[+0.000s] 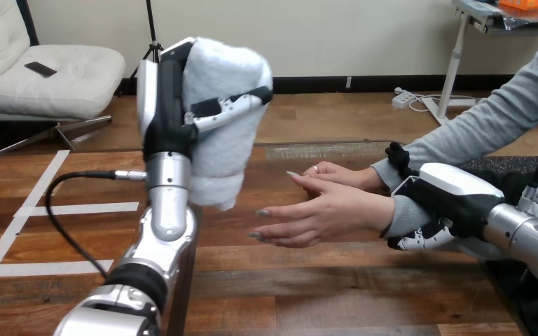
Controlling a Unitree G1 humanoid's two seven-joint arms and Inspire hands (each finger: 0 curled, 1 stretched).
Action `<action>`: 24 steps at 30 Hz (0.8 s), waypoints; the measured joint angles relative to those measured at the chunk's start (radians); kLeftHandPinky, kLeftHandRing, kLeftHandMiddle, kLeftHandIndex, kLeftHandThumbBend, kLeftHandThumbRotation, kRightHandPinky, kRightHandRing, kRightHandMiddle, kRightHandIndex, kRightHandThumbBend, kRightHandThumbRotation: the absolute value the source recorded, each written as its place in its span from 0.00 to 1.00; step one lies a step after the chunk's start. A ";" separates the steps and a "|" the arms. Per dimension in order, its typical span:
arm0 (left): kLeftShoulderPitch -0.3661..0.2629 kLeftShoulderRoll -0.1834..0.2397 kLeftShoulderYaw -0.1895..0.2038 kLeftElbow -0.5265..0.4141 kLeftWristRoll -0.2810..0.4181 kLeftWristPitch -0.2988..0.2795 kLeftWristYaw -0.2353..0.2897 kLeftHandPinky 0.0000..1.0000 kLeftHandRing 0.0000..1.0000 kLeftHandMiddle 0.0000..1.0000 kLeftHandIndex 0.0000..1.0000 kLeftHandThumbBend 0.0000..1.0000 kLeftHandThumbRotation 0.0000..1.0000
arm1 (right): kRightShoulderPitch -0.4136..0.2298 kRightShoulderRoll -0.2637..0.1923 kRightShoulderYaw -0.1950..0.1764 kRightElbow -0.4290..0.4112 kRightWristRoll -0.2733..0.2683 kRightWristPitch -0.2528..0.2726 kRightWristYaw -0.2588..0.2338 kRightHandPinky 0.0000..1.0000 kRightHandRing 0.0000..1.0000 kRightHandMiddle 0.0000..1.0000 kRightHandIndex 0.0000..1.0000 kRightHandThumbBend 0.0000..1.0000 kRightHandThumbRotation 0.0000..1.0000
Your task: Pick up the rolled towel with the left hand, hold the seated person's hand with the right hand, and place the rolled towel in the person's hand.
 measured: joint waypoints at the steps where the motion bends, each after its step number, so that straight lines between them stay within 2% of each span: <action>1: -0.002 -0.003 0.000 0.000 -0.001 -0.002 0.000 0.36 0.38 0.43 0.44 0.55 0.00 | 0.000 0.000 0.000 -0.004 0.000 0.000 0.003 0.25 0.29 0.35 0.36 0.42 0.09; 2: -0.006 -0.016 0.000 0.000 -0.001 -0.009 0.000 0.36 0.38 0.42 0.44 0.55 0.00 | 0.000 0.000 0.000 -0.013 0.000 0.000 0.010 0.26 0.29 0.35 0.36 0.41 0.08; 18: -0.007 -0.069 0.002 0.000 -0.030 -0.014 -0.015 0.35 0.38 0.42 0.43 0.53 0.00 | 0.000 0.002 -0.001 -0.021 0.023 0.000 0.033 0.24 0.27 0.33 0.35 0.39 0.06; 24: -0.007 -0.086 0.006 0.000 -0.056 -0.014 -0.037 0.35 0.38 0.42 0.44 0.53 0.00 | 0.000 0.002 -0.001 -0.029 0.031 0.000 0.042 0.24 0.27 0.33 0.36 0.38 0.09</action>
